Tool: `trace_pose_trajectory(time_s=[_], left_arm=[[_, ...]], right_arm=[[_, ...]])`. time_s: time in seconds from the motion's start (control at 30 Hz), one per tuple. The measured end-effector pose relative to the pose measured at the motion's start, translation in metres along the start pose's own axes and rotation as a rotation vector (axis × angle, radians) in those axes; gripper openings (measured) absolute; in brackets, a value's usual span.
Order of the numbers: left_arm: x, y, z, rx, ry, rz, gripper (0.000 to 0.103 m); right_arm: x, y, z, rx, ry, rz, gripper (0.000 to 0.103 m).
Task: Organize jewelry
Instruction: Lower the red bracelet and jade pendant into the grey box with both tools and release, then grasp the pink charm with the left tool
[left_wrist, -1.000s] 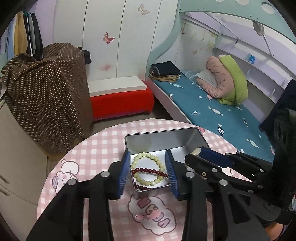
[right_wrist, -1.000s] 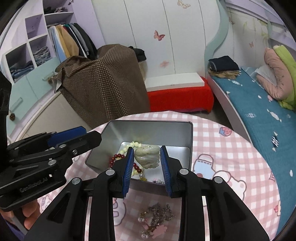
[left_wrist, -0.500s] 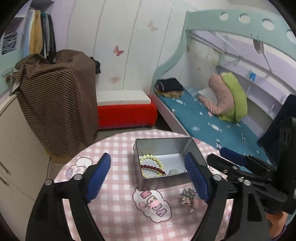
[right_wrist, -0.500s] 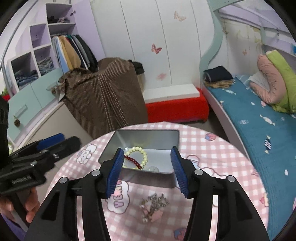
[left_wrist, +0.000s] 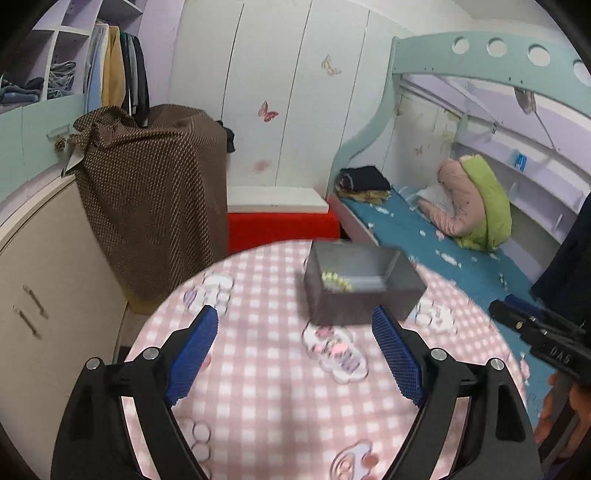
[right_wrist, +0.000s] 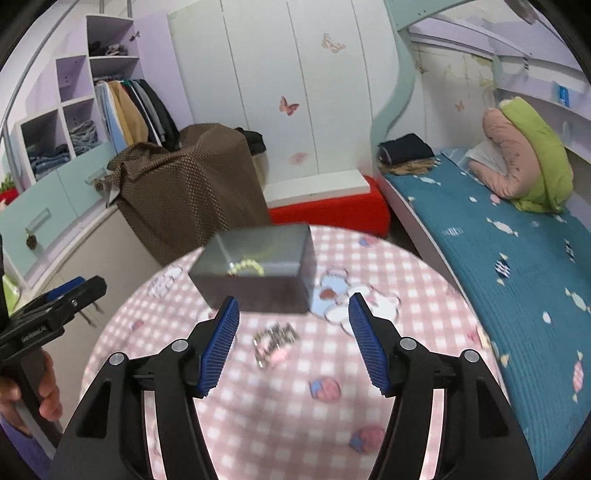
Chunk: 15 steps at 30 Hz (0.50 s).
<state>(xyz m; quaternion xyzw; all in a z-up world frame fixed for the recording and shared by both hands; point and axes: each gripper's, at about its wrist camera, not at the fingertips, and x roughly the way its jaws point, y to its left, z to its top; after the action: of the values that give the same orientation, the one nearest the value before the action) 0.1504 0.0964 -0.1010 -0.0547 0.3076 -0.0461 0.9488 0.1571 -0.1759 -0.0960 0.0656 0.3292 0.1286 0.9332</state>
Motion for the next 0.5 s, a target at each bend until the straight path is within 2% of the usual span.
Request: trace_pose_trajectory(time_s=[0.23, 0.5], left_arm=[[0.016, 0.002, -0.031, 0.005, 0.088, -0.003, 0.083], [0.035, -0.006, -0.041, 0.024, 0.127, -0.011, 0.083]], right_arm=[[0.015, -0.003, -0.031, -0.001, 0.072, -0.019, 0.06], [0.035, 0.001, -0.047, -0.008, 0.122, -0.017, 0.06]])
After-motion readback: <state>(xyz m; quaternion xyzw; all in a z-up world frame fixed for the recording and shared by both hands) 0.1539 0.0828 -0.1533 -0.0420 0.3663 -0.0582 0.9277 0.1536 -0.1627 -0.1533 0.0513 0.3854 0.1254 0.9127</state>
